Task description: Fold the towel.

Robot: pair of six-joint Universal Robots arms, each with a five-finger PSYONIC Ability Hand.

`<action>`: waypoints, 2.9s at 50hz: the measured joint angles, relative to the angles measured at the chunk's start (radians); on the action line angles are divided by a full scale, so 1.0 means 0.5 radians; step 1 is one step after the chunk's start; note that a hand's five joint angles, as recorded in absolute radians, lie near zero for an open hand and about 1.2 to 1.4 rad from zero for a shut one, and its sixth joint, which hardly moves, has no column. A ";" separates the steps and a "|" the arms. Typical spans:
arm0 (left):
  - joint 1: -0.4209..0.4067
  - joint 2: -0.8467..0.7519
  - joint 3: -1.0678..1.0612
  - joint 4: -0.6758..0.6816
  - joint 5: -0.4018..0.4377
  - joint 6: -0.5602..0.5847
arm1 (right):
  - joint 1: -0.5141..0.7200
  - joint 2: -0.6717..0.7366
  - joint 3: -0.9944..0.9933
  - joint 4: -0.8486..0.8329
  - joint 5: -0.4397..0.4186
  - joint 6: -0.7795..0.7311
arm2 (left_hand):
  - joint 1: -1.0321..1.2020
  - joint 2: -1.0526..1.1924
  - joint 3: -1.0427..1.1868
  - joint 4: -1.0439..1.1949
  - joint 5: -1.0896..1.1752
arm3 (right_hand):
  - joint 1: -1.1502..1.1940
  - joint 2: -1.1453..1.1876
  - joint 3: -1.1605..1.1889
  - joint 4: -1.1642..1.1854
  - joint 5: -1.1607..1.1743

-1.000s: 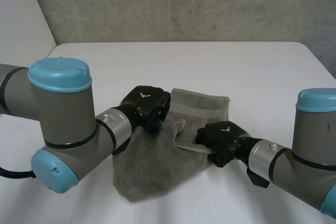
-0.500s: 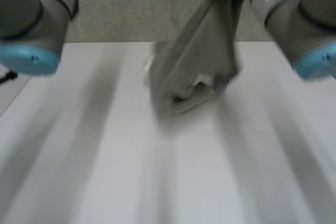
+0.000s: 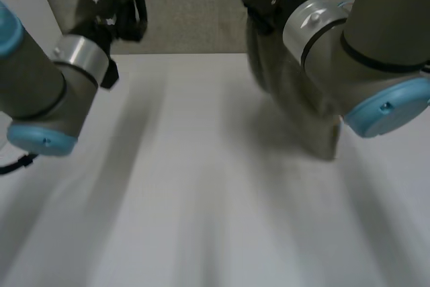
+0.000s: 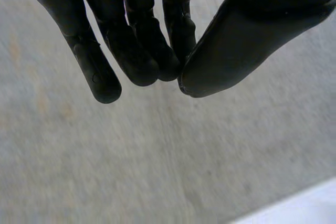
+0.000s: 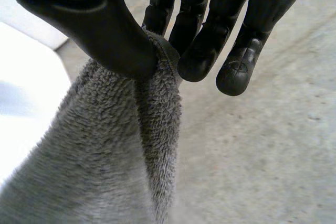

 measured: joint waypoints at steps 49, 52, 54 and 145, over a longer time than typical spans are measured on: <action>-0.302 -0.631 -0.509 0.290 0.415 0.175 | -0.094 -0.599 1.644 0.043 -0.253 -0.052 | -1.399 -1.398 -1.400 -1.401 -1.402 | 0.000 0.000 0.007 0.000 0.000; -0.301 -0.642 -0.506 0.279 0.415 0.255 | -0.144 -0.596 1.728 0.032 -0.252 -0.098 | -1.399 -1.397 -1.400 -1.401 -1.399 | 0.000 0.000 0.007 0.000 0.000; -0.300 -0.643 -0.509 0.268 0.415 0.303 | -0.179 -0.584 1.782 0.013 -0.248 -0.134 | -1.399 -1.397 -1.400 -1.401 -1.399 | 0.000 0.000 0.007 0.000 0.000; -0.104 -0.316 -0.558 0.330 -0.085 1.222 | -0.259 0.209 0.941 -0.468 -0.407 -0.199 | 0.074 0.127 0.124 0.128 0.094 | 0.001 0.046 0.010 0.018 0.018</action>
